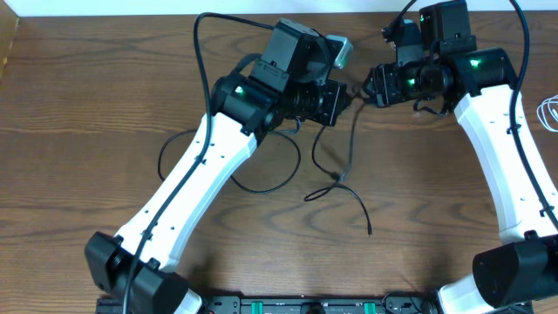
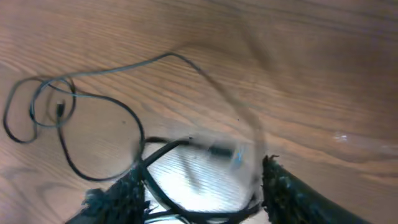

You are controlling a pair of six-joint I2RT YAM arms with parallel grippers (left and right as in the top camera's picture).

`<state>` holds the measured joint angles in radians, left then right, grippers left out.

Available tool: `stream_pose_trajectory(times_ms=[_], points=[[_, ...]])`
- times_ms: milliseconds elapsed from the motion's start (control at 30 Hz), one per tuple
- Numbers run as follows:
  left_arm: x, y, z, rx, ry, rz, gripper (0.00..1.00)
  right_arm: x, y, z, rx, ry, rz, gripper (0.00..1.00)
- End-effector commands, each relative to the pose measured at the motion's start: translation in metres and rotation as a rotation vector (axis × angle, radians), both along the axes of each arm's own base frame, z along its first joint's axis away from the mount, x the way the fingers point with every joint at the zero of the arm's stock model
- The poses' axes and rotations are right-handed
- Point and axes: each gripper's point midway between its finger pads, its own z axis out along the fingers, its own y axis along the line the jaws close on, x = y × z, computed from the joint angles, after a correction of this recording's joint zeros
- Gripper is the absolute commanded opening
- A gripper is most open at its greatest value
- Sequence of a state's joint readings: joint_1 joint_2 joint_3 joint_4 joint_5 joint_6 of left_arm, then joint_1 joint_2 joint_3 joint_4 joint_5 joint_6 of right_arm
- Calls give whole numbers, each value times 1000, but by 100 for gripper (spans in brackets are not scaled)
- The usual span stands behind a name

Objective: Untangle cables

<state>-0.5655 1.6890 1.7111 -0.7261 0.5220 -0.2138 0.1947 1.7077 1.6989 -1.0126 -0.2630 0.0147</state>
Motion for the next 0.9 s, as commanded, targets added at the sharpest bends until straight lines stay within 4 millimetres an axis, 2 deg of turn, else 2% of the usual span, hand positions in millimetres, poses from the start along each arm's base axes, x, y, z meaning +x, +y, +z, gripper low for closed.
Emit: stream_pose_trajectory(times_ms=[0,200,367,500,600,667,867], points=[[-8,4,21,-39,-24,-4,7,0,-3,-11,-39,17,6,47],[-9,11,33,-53,-50,8,7,-7,-5,-22,-61,55,31,48],[-4,22,38,-56,-56,36,7,-8,-8,-34,-56,107,-3,57],[-2,27,31,-31,-44,51,8,-5,-15,-42,-14,167,-132,63],[5,33,23,14,-51,91,8,-11,-19,-58,26,288,-293,65],[12,38,16,50,-56,125,14,-18,-20,-70,40,371,-378,64],[29,47,-10,143,-48,191,23,-22,-10,-104,59,504,-392,61]])
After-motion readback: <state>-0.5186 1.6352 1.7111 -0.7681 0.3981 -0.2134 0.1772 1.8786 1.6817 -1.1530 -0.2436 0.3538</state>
